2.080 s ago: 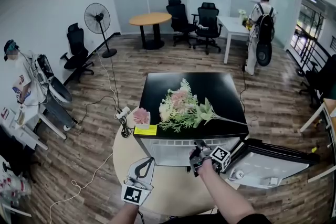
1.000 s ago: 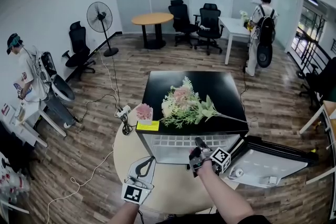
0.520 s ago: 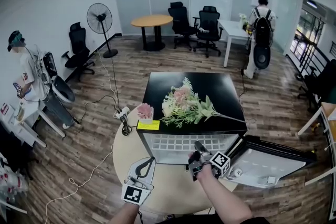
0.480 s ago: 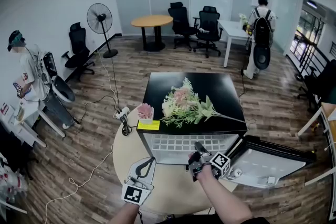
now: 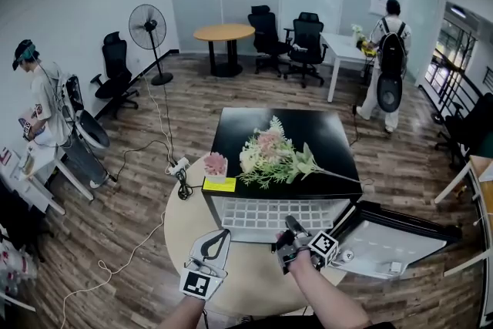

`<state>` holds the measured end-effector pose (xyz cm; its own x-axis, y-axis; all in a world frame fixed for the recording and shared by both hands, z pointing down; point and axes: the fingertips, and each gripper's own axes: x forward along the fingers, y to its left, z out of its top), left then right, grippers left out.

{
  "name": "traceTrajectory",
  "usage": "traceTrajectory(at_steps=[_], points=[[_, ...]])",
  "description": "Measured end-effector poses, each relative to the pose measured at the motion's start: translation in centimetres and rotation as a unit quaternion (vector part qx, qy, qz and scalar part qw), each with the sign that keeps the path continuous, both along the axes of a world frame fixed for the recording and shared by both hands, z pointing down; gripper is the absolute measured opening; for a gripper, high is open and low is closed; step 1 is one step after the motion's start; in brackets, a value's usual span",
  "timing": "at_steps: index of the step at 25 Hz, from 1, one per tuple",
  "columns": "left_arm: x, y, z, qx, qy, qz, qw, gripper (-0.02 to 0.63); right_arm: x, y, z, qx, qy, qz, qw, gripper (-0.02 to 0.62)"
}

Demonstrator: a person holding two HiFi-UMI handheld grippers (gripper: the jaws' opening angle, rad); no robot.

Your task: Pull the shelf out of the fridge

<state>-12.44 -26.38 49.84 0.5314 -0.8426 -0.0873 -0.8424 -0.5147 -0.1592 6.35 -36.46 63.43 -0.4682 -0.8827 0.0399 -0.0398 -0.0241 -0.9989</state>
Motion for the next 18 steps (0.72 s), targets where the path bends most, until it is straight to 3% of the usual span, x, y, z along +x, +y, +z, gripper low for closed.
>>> traceTrajectory(at_steps=[18], points=[[0.1,-0.2,-0.8,0.012,0.006,0.013,0.9998,0.0,0.1,2.8,0.0,-0.015,0.007,0.002,1.0,0.035]])
